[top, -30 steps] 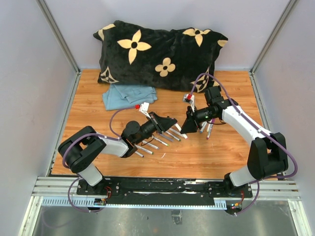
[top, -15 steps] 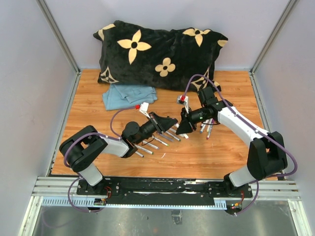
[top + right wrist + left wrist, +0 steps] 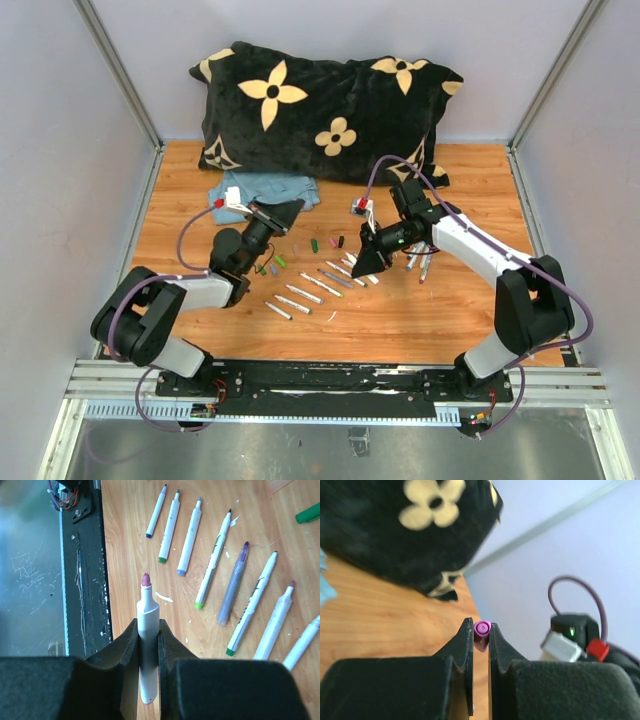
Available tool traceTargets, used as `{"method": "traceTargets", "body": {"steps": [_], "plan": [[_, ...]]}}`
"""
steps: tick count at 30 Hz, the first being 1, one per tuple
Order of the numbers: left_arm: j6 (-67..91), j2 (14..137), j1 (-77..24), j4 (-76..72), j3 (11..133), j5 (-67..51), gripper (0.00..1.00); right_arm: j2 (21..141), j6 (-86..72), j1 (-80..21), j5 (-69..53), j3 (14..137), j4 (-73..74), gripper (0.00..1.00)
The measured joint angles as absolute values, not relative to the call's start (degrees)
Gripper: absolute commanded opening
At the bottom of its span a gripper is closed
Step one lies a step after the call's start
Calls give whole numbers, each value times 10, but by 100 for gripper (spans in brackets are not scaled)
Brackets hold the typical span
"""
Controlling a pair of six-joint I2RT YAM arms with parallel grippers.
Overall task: Open the pen caps
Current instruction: Open the pen cap from the pen, then place the pen at the center of the board.
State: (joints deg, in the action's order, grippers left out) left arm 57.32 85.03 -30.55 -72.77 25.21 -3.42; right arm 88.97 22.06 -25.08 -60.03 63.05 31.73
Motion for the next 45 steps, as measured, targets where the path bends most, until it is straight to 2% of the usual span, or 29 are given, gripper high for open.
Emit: {"method": "traceTargets", "body": {"steps": [4,9,17,26,45], "plan": [[569,821,-260,-697,252,-4,0,899,226,-251,-591,630,335,1],[551,766,-260,-656,238,-18,0,900,225,-251,-515,630,338,1],[517,631,-260,-561,145,-67,0,899,218,-251,-361,630,323,1],[513,528,-260,-482,79,-80,0,907,208,-244,-270,630,309,2],[526,539,-260,-479,67,-107,0,952,192,-225,-210,631,298,5]]}}
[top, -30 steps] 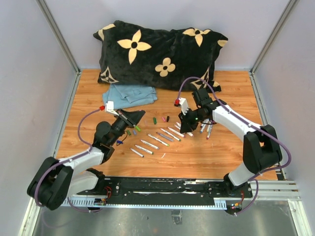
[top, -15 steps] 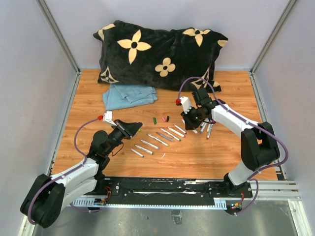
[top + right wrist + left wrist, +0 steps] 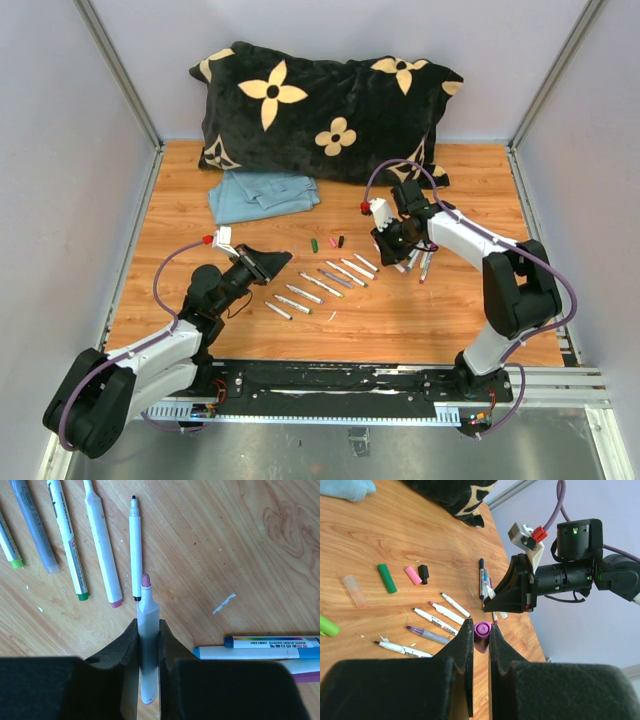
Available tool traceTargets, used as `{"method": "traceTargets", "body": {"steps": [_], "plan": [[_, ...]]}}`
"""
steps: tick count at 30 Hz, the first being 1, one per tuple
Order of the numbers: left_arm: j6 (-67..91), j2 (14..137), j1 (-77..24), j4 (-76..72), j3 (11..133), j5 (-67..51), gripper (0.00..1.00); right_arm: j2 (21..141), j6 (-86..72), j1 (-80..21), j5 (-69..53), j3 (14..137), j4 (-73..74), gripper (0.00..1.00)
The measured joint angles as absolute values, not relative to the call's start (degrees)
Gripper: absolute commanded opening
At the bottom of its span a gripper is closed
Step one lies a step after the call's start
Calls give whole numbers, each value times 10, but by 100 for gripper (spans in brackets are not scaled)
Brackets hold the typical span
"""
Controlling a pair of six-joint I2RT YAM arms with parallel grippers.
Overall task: Open the pen caps
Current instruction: Place the pen at the center of the board.
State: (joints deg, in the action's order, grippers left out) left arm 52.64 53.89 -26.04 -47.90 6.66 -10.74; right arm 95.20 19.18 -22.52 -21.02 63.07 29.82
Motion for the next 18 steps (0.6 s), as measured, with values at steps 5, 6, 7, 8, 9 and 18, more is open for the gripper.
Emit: {"method": "traceTargets", "body": {"steps": [5,6,7,8,9,18], "plan": [[529,539,-260,-479,66,-112,0,964,187,-225,-208,632,298,8],[529,539,-260,-479,66,-113,0,966,185,-225,-207,632,298,7],[529,539,-260,-479,66,-113,0,969,182,-225,-205,632,298,7],[529,539,-260,-479,66,-113,0,972,181,-225,-204,632,298,7],[530,539,-260,-480,66,-113,0,975,180,-224,-203,633,298,7],[532,542,-260,-487,66,-120,0,1001,166,-220,-197,638,298,7]]}}
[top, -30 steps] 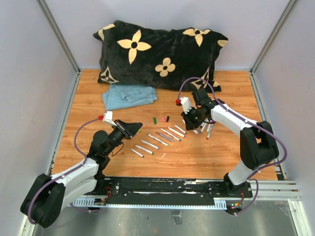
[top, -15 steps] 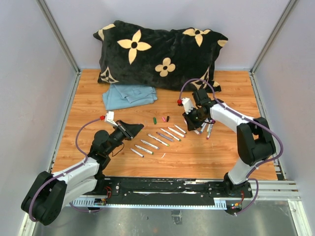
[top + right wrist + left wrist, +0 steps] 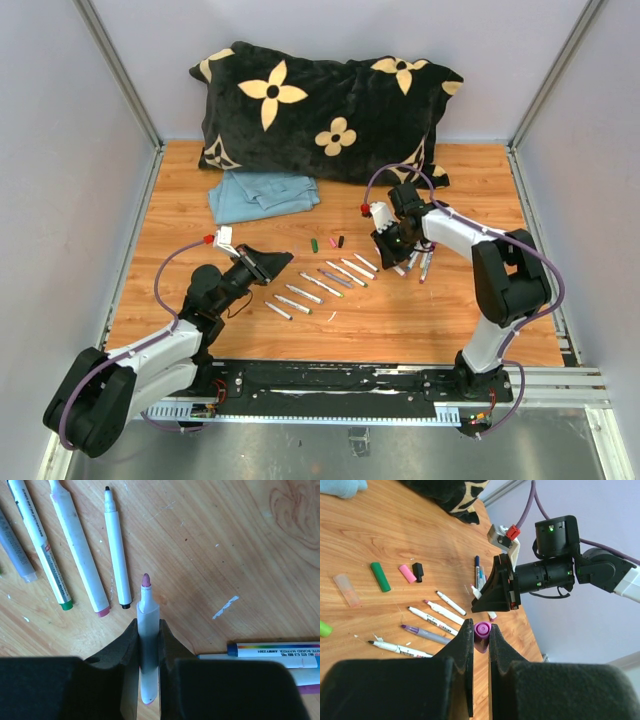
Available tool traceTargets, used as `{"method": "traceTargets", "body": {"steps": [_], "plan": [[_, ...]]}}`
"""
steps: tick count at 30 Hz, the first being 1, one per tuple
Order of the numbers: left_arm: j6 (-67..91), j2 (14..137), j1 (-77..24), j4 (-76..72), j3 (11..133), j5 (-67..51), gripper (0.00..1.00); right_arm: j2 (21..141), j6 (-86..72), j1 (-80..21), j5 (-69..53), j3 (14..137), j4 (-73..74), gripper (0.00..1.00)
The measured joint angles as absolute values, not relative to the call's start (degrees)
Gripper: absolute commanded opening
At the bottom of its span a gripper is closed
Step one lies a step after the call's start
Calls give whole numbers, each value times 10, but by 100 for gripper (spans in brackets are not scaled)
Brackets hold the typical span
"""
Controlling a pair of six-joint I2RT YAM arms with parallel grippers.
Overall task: Open the pen caps
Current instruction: Place the pen at the center of the board.
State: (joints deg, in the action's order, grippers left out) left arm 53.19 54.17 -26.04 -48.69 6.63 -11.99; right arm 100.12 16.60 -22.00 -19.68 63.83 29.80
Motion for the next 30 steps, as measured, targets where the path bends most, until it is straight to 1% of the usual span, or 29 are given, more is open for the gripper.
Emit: {"method": "traceTargets", "body": {"steps": [5,9,17,24,30], "plan": [[535,543,-260,-488,66,-125,0,1014,159,-220,-194,648,298,8],[537,543,-260,-488,66,-129,0,1046,152,-220,-194,680,298,8],[539,540,-260,-488,66,-133,0,1082,151,-220,-194,721,306,13],[542,541,-260,-488,66,-139,0,1107,151,-220,-196,752,315,24],[543,545,-260,-489,66,-142,0,1108,151,-220,-198,753,316,26]]}}
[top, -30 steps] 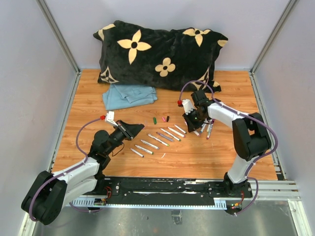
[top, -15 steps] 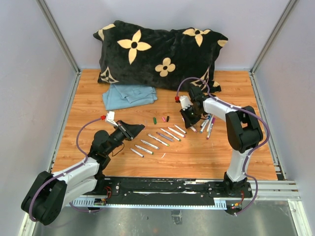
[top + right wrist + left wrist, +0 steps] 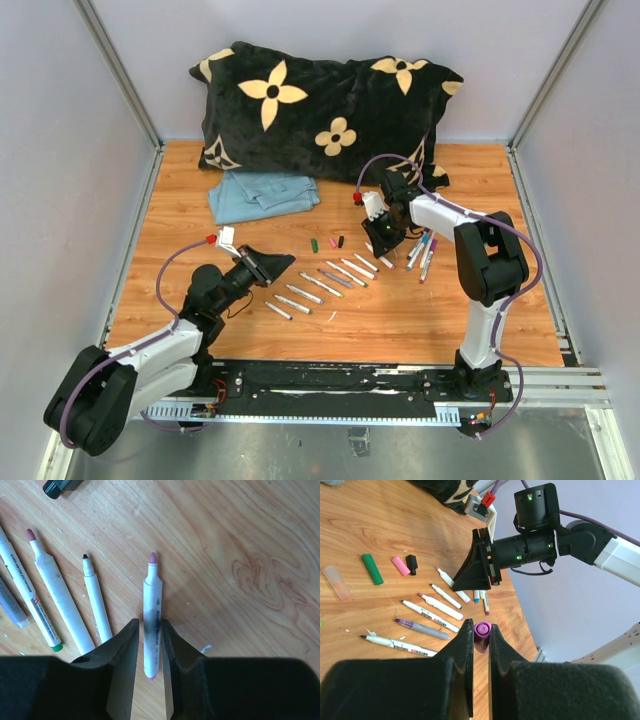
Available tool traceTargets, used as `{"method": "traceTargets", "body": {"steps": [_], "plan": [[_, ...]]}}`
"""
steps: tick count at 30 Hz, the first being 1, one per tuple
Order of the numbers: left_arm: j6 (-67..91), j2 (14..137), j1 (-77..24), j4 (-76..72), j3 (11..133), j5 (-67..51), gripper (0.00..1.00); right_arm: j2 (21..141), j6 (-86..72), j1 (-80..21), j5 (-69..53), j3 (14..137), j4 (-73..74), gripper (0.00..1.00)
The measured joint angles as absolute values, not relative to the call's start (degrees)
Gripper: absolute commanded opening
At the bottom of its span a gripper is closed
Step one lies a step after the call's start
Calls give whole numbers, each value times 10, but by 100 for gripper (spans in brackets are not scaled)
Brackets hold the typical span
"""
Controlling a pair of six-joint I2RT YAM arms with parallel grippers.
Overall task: Open the pen caps
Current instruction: Place the pen at the center of the board, then place the pen cap at the center of the board.
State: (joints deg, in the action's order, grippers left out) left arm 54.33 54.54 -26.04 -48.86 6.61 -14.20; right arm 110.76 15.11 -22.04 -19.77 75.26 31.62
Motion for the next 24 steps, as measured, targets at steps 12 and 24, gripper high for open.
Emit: {"method": "traceTargets", "body": {"steps": [12,24], "plan": [[547,561,-260,-493,66,-153,0,1102,153,-220,-199,752,318,34],[544,638,-330,-494,89,-120,0,1018,167,-220,-202,741,321,47]]}}
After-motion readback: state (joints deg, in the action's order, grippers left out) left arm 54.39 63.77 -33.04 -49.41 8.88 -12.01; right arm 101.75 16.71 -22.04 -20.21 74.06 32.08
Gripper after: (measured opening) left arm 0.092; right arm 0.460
